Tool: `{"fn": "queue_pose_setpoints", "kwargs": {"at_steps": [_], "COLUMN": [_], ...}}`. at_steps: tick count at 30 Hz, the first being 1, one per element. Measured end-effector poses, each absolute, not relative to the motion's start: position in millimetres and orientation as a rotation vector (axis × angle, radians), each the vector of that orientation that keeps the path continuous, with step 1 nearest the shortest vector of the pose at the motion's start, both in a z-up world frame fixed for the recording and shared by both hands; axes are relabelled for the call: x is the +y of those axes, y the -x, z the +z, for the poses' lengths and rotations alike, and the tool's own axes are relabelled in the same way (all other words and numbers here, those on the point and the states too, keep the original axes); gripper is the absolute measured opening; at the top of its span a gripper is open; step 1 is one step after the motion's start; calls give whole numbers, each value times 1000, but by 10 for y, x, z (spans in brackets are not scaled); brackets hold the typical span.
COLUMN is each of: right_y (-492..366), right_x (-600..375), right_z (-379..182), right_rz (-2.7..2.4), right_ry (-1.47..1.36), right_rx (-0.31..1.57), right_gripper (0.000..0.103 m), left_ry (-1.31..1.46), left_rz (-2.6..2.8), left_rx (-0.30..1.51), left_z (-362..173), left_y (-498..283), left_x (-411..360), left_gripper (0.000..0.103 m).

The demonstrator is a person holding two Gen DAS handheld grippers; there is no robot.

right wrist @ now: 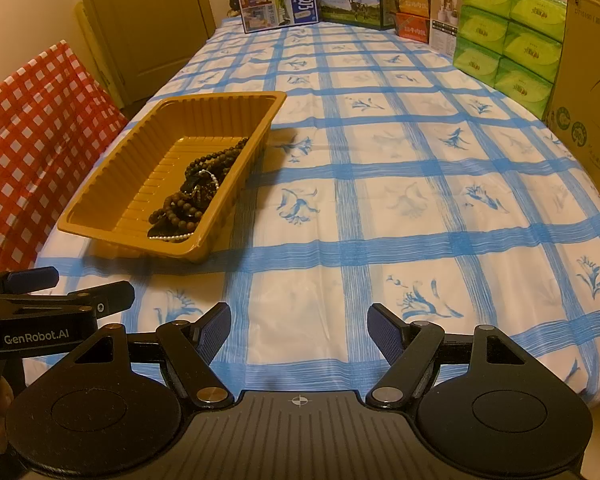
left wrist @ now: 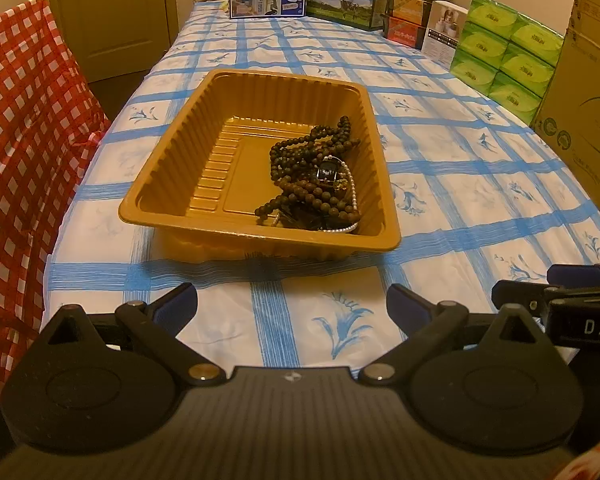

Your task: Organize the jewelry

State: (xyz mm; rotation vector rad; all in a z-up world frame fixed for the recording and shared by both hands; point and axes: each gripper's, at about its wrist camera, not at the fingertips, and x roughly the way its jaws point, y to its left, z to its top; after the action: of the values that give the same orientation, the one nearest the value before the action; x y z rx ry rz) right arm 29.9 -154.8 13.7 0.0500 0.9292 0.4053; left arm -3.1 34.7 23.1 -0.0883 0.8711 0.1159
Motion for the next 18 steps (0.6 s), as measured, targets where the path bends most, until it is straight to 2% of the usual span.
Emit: {"fn": "queue_pose_setpoints", "kwargs": {"at_steps": [18], "right_y": [-328], "right_x": [-1543], "right_z": [142], "right_rz": [403], "right_ry": [-54], "right_rx": [931], "right_gripper": [75], "left_ry": [89], "left_rz": [115], "left_rx": [870], "left_z": [228], "left_y": [32], "left_x": [346], "left_gripper": [100]}}
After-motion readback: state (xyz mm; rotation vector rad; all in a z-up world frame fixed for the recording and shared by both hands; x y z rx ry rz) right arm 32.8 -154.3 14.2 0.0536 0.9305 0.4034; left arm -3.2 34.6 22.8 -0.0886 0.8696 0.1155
